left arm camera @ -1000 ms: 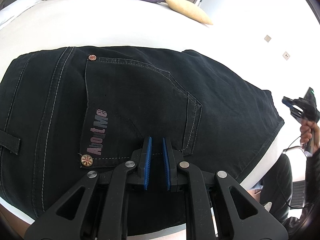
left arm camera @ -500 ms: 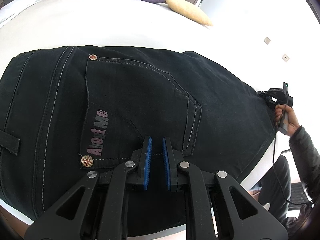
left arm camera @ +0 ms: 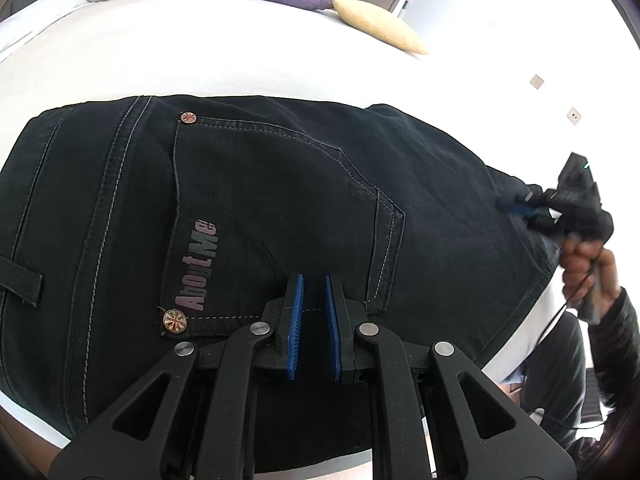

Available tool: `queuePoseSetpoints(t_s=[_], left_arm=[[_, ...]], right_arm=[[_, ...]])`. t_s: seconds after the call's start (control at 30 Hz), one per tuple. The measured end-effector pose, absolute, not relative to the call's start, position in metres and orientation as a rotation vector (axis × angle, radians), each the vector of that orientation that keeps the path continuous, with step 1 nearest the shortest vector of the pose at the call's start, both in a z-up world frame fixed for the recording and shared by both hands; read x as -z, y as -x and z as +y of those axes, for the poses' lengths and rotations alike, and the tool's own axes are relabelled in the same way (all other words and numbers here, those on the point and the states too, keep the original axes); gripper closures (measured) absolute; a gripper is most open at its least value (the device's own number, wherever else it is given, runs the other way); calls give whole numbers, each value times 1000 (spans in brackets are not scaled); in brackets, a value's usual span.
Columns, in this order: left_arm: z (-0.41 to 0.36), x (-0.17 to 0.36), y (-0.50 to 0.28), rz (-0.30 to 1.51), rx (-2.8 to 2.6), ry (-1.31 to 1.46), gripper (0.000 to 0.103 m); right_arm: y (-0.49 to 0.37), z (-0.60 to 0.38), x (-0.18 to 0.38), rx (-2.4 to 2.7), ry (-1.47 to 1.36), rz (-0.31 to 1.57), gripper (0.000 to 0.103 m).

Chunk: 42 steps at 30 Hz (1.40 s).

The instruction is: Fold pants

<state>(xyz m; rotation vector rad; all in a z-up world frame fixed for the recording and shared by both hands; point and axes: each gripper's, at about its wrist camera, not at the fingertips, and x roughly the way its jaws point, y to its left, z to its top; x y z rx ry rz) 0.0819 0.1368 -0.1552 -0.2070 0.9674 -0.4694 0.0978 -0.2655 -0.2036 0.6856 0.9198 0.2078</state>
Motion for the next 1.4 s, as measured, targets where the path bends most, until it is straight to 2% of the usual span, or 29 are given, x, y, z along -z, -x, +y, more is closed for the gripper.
queuePoseSetpoints(t_s=[0.03,0.3,0.43,0.47,0.5,0.63,0.73,0.9,1.03,1.13,1.23,1.27,1.4], left_arm=[[137,155,-82,967,469,207,92],[137,152,-80,957,464,200,92],[140,147,-75,933,429,194,92],[142,143,-73,917,406,189,92],[142,139,-70,900,389,182,92],[126,113,-58,810,378,207,92],[81,99,-68,797,470,184,92],[-8,103,-120,922,600,36,92],[-44,122,-173,1013,636,-1,92],[-50,137,-202,1049,622,-7,92],[-32,142,-211,1024,667,78,92],[-23,144,-210,1007,670,99,92],[32,150,-205,978,640,211,92]], right_arm=[[-90,-283,214,-184,-717,907,103],[33,-442,213,218,-958,641,103],[86,-465,194,373,-984,540,103],[94,-458,184,401,-943,531,94],[96,-445,172,385,-902,518,93],[65,-370,148,50,-851,553,93],[16,-287,165,-233,-893,660,93],[-45,-194,181,-375,-806,841,92],[-77,-226,204,-306,-896,928,83],[-85,-260,219,-258,-965,908,93],[-76,-319,219,-165,-1024,813,96],[-70,-340,222,-133,-1055,777,103],[-22,-420,221,48,-1096,603,103]])
